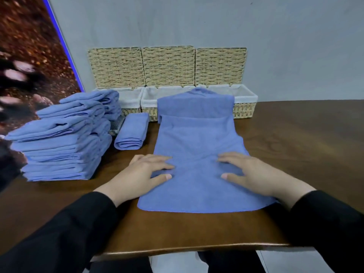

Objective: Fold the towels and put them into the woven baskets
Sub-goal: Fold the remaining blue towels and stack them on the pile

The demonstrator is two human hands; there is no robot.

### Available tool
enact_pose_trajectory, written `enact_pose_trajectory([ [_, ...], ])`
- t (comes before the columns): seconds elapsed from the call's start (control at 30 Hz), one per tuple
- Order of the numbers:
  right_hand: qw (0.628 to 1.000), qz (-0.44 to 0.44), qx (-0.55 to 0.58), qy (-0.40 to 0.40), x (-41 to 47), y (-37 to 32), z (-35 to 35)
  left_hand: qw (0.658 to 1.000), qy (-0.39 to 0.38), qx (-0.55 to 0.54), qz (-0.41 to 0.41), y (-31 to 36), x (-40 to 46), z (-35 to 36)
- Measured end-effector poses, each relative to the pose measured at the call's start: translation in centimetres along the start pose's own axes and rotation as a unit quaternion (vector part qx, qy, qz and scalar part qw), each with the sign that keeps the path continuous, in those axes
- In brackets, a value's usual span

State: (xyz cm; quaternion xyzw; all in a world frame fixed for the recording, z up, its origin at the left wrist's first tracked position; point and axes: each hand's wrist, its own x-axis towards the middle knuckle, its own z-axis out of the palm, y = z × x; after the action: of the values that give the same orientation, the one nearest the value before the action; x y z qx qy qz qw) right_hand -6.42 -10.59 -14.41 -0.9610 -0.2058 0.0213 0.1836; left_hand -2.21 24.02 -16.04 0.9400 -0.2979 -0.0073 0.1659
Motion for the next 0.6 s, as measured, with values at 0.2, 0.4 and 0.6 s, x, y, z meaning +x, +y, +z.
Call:
enact_pose_trajectory([
  [0.2, 1.000, 0.012, -0.029, 0.002, 0.6, 1.1, 0.8, 0.999, -0.014, 0.042, -0.017, 0.7, 1.3, -0.9],
  [0.4, 0.992, 0.024, -0.106, -0.070, 2.2, 2.3, -0.6, 0.988, -0.025, 0.138, -0.066, 1.8, 4.0, -1.2],
  [0.6, 0.994, 0.012, -0.106, -0.021, 5.3, 2.7, -2.1, 0.985, 0.022, 0.161, -0.051, 0.9, 8.8, -1.8],
])
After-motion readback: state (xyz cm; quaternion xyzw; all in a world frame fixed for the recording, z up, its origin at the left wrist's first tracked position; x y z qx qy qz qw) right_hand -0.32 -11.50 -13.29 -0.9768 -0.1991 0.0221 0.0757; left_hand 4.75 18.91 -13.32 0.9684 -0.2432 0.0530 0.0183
